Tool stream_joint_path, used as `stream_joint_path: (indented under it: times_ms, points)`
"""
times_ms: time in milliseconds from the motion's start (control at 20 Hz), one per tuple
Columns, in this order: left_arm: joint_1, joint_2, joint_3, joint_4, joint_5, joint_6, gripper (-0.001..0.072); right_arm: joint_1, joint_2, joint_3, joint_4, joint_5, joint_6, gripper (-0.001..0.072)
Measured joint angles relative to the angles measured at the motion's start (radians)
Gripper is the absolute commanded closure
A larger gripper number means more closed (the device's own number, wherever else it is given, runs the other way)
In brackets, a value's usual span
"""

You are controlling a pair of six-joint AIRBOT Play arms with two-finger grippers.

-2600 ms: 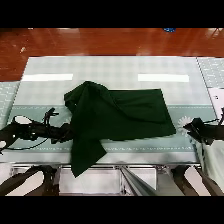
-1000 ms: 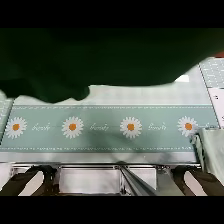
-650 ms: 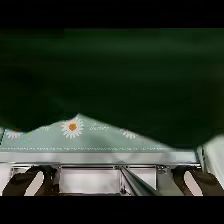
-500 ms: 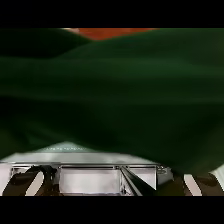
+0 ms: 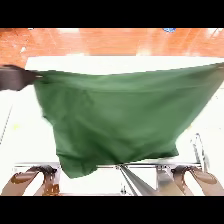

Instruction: Fold the shirts.

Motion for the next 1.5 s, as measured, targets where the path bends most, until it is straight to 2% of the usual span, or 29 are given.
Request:
stream_joint_path:
  times_ms: [150, 300, 400, 550, 600, 650, 700, 750, 850, 1000, 1100, 1200, 1350, 1500]
  points:
    - [-0.005, -0.167, -0.068, -0.026, 0.172, 0.031, 0.0689, 0.001, -0.192, -0.074, 0.048, -0.15, -0.039, 0.069]
    - [-0.007, -0.396, -0.012, -0.076, 0.285, 0.045, 0.069, 0.001, -0.437, -0.047, 0.142, -0.274, -0.091, 0.069]
    - [-0.008, -0.55, 0.076, -0.109, 0.319, 0.048, 0.0689, 0.001, -0.604, 0.025, 0.196, -0.321, -0.107, 0.069]
    - [-0.011, -0.738, 0.227, -0.135, 0.338, 0.006, 0.069, 0.001, -0.811, 0.159, 0.255, -0.341, -0.08, 0.0689]
    - [-0.015, -0.784, 0.271, -0.14, 0.343, -0.01, 0.0654, 0.001, -0.864, 0.197, 0.284, -0.34, -0.066, 0.0634]
    - [-0.019, -0.821, 0.306, -0.146, 0.343, -0.021, 0.046, 0.001, -0.908, 0.227, 0.315, -0.336, -0.057, 0.0426]
    - [-0.024, -0.845, 0.33, -0.148, 0.343, -0.032, 0.0205, 0.001, -0.938, 0.248, 0.34, -0.333, -0.051, 0.0297]
    - [-0.026, -0.862, 0.351, -0.153, 0.341, -0.041, 0.0196, -0.001, -0.96, 0.266, 0.365, -0.328, -0.048, 0.0299]
    - [-0.016, -0.885, 0.391, -0.144, 0.282, -0.048, 0.0196, -0.015, -0.987, 0.304, 0.393, -0.284, -0.045, 0.0299]
    - [0.049, -0.895, 0.438, -0.063, 0.076, -0.062, 0.0196, -0.071, -0.981, 0.343, 0.399, -0.15, -0.059, 0.0299]
    - [0.111, -0.882, 0.421, -0.015, -0.104, -0.072, 0.0196, -0.112, -0.929, 0.329, 0.34, -0.088, -0.052, 0.0299]
    - [0.17, -0.829, 0.335, 0.013, -0.204, -0.073, 0.0196, -0.139, -0.848, 0.259, 0.244, -0.071, -0.033, 0.0298]
    - [0.266, -0.673, 0.084, 0.036, -0.214, -0.049, 0.0196, -0.164, -0.675, 0.019, 0.148, -0.126, -0.013, 0.0298]
    - [0.403, -0.515, -0.193, 0.045, -0.154, -0.018, 0.0196, -0.175, -0.483, -0.283, 0.163, -0.195, -0.04, 0.0299]
